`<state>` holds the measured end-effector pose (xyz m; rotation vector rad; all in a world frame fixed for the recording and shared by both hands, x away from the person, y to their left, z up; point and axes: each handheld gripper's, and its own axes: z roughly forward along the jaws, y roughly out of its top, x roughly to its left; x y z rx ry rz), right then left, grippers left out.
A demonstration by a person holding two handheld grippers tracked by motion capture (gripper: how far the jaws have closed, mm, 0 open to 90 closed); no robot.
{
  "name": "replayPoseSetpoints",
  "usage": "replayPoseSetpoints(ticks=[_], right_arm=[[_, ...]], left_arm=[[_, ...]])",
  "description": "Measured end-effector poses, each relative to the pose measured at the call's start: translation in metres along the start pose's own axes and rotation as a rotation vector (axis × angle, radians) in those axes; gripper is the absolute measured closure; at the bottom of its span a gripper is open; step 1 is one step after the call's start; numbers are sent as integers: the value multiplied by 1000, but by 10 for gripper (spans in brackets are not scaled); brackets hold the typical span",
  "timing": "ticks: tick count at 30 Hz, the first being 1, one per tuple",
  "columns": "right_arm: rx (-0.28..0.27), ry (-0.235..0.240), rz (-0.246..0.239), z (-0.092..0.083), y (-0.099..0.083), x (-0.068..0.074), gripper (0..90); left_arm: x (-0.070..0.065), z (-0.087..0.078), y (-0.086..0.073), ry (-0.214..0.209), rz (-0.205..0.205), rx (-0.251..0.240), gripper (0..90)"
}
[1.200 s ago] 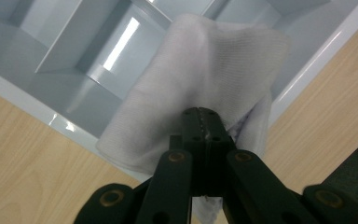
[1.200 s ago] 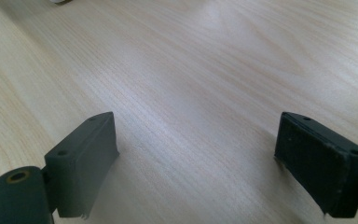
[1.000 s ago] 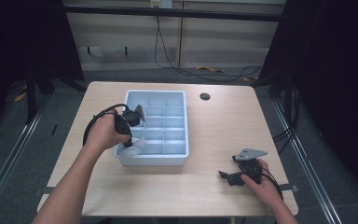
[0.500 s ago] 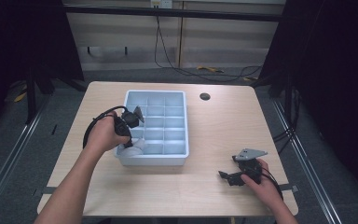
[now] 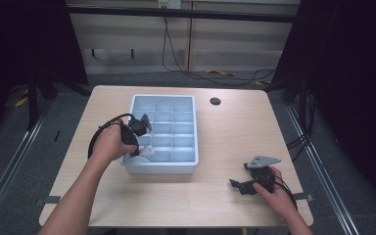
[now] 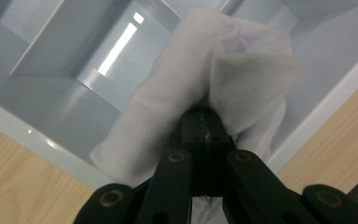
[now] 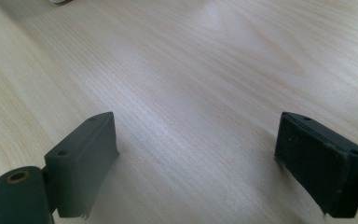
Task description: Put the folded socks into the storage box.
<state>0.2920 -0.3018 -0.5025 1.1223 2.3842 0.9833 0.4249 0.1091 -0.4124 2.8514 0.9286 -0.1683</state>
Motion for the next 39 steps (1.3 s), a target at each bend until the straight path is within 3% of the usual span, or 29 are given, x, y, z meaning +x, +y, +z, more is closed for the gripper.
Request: replayPoseSetpoints(ticks=[18,27,39], right_arm=[[0,0,0,0,0,0,120],[0,0,0,0,0,0,120],[0,0,0,0,0,0,120]], left_arm=[[0,33,-1,-41,-17,34,900],[-1,25,-4,-47,-18,25,879],[-1,-9,-6,-27,-3,-7,861]])
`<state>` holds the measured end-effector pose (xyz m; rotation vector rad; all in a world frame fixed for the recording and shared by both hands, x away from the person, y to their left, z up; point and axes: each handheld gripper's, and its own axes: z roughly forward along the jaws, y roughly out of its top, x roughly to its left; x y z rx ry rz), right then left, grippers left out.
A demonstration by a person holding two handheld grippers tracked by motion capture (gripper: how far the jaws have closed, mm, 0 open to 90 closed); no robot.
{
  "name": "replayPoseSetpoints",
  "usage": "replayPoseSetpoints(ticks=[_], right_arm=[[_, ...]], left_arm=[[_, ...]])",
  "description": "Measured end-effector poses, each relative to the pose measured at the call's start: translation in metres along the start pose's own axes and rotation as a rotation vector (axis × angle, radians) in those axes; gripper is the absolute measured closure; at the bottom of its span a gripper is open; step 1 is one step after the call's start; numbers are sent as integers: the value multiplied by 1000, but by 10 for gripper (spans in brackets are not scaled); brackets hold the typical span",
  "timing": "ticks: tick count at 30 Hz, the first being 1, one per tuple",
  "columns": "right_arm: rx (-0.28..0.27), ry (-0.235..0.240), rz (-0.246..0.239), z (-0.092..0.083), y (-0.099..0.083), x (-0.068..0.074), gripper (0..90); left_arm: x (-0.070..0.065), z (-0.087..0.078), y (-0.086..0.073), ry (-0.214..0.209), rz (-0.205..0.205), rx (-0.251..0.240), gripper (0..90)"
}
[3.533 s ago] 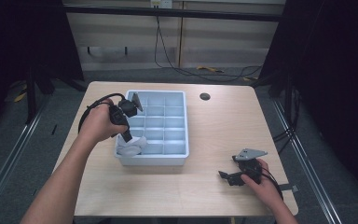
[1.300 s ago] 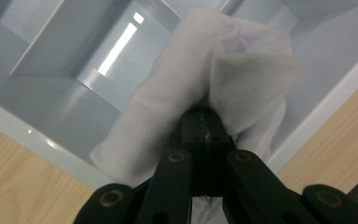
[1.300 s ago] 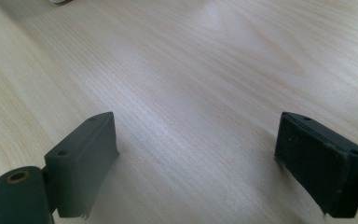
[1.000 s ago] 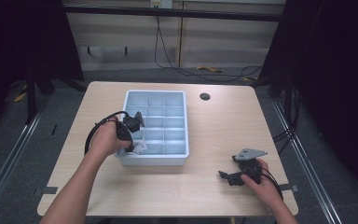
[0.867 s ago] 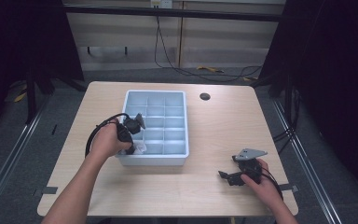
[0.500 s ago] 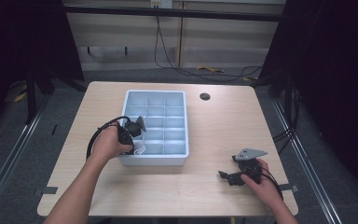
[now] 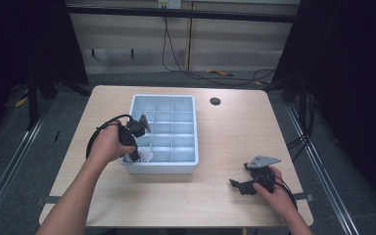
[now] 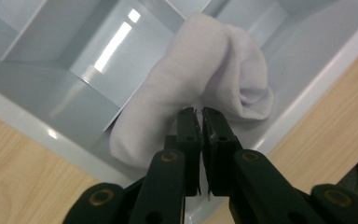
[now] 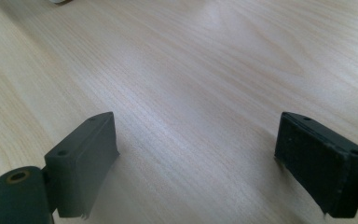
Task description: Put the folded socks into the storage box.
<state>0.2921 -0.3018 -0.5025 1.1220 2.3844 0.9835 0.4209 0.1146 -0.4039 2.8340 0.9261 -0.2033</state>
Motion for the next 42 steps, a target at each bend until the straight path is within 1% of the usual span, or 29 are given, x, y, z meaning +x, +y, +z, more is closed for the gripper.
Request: replayPoseSetpoints(ticks=[2,4,6,8,9,13,14,17,20,22,23,25,29,33,38,40,42], right_arm=[[0,0,0,0,0,0,120],[0,0,0,0,0,0,120],[0,0,0,0,0,0,120],[0,0,0,0,0,0,120],[0,0,0,0,0,0,120],[0,0,0,0,0,0,120],[0,0,0,0,0,0,120],[-1,0,2,0,0,0,120],[-1,0,2,0,0,0,120],[-1,0,2,0,0,0,120],[-1,0,2,0,0,0,120],[-1,0,2,0,0,0,120],[-1,0,2,0,0,0,119],[-1,0,2,0,0,0,120],[-1,0,2,0,0,0,120],[-1,0,2,0,0,0,120],[0,0,1,0,0,0,120]], left_arm=[[-1,-6,0,9,1,-9,862],[-2,-11,1,8,7,-17,862],[-2,-15,2,7,5,-20,862],[-2,-19,4,16,10,-23,864],[-2,-20,4,11,7,-26,867],[0,-26,8,19,8,-30,872],[0,-27,8,20,3,-34,878],[2,-28,10,21,-1,-30,885],[4,-27,13,11,-10,-24,900],[5,-27,15,11,-11,-23,900],[5,-26,16,13,-23,-28,900],[6,-25,19,13,-26,-24,900],[6,-22,23,13,-24,-14,900],[5,-18,28,23,-18,-9,900],[3,-7,31,24,-13,23,900],[3,-1,31,25,-16,30,900],[3,4,30,24,-24,25,900]])
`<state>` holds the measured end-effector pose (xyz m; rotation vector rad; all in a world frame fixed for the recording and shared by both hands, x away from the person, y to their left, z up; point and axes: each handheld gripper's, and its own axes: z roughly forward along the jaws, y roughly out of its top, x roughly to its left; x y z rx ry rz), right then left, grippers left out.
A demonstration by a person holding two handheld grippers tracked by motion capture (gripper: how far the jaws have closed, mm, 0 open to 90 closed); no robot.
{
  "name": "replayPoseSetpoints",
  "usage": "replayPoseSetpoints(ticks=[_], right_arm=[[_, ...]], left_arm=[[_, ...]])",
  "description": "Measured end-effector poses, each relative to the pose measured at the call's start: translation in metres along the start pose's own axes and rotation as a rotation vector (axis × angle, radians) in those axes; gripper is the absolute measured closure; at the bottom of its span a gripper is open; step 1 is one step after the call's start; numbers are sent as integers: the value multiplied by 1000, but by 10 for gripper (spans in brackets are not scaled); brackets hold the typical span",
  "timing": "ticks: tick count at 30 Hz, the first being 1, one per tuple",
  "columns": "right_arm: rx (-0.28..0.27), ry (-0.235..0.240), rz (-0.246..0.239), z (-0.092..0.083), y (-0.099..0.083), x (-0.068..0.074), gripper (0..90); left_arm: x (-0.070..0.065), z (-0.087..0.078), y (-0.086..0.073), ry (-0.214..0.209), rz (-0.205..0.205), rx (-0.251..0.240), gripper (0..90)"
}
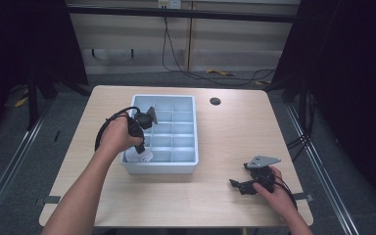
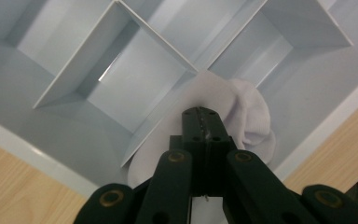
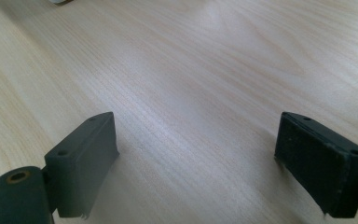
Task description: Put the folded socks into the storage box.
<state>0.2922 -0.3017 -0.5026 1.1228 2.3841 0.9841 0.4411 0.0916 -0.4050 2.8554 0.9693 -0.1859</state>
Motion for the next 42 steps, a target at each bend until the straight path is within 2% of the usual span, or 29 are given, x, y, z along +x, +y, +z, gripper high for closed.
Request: replayPoseSetpoints(ticks=[9,17,21,27,33,37,42], right_arm=[[1,0,0,0,0,0,120],[1,0,0,0,0,0,119],[2,-1,3,0,0,0,120],[3,0,2,0,0,0,120],[1,0,0,0,0,0,120],[1,0,0,0,0,0,120],[1,0,1,0,0,0,120]], left_arm=[[-1,12,-6,-17,-2,-8,900],[-4,24,-7,0,7,8,900],[-4,29,-9,-7,-8,-3,900],[-4,29,-12,-10,-5,-23,900],[-4,22,-15,-13,-12,-43,896],[-5,10,-16,6,-8,-57,808],[-7,-7,-18,26,6,-98,715]])
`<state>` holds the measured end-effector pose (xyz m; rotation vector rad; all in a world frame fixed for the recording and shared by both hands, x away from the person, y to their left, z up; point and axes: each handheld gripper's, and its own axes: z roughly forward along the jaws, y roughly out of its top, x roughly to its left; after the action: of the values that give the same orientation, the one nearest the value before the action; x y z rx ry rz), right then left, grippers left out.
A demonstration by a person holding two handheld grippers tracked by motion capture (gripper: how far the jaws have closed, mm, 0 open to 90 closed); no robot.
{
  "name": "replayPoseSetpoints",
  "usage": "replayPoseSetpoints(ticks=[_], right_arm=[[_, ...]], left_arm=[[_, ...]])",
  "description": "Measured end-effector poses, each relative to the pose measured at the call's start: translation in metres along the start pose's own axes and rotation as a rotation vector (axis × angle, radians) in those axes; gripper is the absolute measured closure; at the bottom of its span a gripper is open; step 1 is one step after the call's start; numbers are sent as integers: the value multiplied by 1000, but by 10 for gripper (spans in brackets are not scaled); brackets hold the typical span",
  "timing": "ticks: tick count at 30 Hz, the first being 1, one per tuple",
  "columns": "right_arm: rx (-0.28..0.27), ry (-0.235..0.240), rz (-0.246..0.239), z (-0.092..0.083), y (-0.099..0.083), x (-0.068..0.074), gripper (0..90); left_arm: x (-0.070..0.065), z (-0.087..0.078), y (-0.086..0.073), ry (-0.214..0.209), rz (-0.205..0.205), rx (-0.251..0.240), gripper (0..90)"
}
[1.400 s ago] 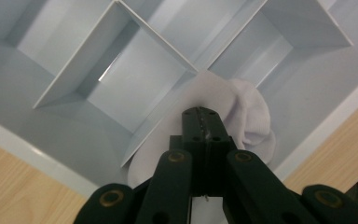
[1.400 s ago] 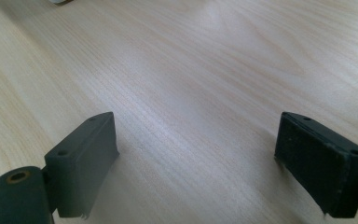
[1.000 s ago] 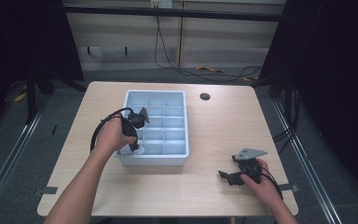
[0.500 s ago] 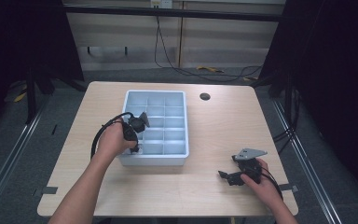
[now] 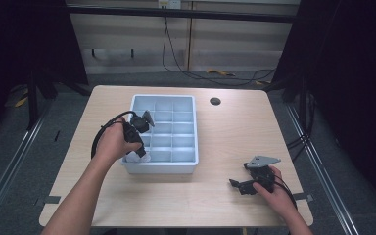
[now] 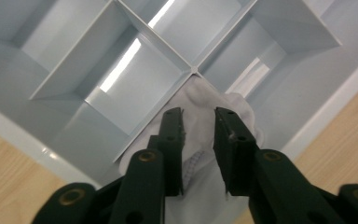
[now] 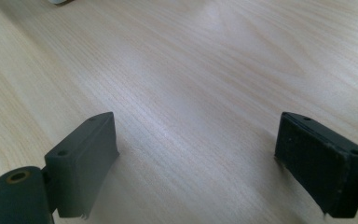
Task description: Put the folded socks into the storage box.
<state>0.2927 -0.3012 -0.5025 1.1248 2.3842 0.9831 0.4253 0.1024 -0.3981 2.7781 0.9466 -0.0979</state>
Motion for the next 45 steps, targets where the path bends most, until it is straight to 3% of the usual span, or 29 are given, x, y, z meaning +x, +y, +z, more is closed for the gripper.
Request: replayPoseSetpoints(ticks=[11,13,21,27,45], right_arm=[[-1,0,-2,0,0,0,120],[0,0,-1,0,0,0,120],[0,0,0,0,0,0,120],[0,0,-1,0,0,0,120],[0,0,-1,0,0,0,120]], left_arm=[[-2,-18,-4,-1,26,-54,487],[-2,-20,-4,3,46,-43,469],[-3,-27,-7,-12,47,-58,366],[-3,-30,-11,-14,39,-47,329],[6,-38,-32,-15,12,-89,270]])
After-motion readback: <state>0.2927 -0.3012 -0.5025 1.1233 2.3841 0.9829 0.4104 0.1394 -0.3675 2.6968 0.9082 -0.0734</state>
